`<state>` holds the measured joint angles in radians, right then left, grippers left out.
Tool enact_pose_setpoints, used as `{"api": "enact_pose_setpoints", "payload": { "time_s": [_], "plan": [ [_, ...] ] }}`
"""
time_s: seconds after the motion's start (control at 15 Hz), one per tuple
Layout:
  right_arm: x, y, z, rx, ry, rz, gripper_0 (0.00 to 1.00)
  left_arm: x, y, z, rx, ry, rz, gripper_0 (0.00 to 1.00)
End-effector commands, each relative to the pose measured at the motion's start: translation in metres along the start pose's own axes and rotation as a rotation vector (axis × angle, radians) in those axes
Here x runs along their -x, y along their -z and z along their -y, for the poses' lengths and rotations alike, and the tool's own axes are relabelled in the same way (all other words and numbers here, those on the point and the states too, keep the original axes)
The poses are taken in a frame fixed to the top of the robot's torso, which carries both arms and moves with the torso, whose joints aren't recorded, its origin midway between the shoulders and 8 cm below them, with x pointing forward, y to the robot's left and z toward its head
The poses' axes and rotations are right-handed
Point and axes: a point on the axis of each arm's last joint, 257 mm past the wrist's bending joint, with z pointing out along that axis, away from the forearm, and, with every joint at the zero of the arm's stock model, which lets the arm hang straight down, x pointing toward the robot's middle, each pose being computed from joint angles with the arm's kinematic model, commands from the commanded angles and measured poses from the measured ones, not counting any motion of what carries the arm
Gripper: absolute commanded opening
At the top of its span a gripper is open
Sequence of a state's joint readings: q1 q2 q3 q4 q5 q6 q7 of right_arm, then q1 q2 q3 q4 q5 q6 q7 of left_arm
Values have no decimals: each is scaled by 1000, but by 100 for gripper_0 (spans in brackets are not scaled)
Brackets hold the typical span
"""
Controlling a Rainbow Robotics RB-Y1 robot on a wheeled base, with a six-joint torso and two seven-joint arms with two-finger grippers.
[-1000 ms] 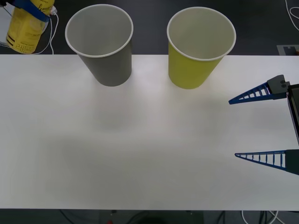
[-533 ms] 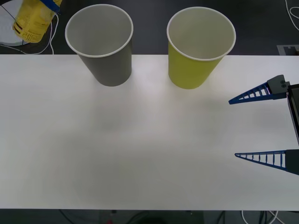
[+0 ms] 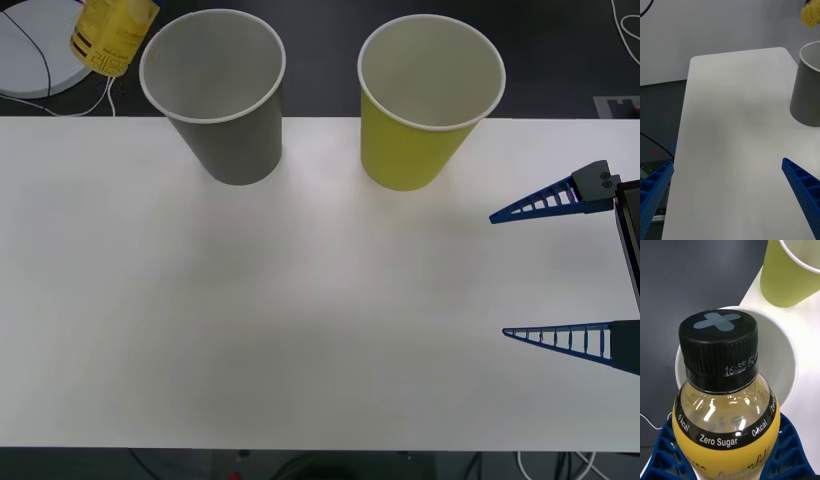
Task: Put the can into the green bin and the plastic bottle into the gray bin
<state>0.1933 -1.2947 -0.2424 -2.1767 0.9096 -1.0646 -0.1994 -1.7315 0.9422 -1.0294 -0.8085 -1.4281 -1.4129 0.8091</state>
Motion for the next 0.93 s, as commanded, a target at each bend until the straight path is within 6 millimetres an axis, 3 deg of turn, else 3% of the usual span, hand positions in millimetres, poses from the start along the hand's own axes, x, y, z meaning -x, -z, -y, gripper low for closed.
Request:
{"api": "enact_pose_setpoints", "payload": {
  "time_s": [0.07,0.6,0.93],
  "plan": [
    [0,0,0,0,0,0,100,10,-9,2,-5,4,2,0],
    [0,0,0,0,0,0,100,32,-34,15,-16,-22,-5,0],
    [0,0,0,0,0,0,100,40,-40,19,-22,-25,2,0]
  ]
}}
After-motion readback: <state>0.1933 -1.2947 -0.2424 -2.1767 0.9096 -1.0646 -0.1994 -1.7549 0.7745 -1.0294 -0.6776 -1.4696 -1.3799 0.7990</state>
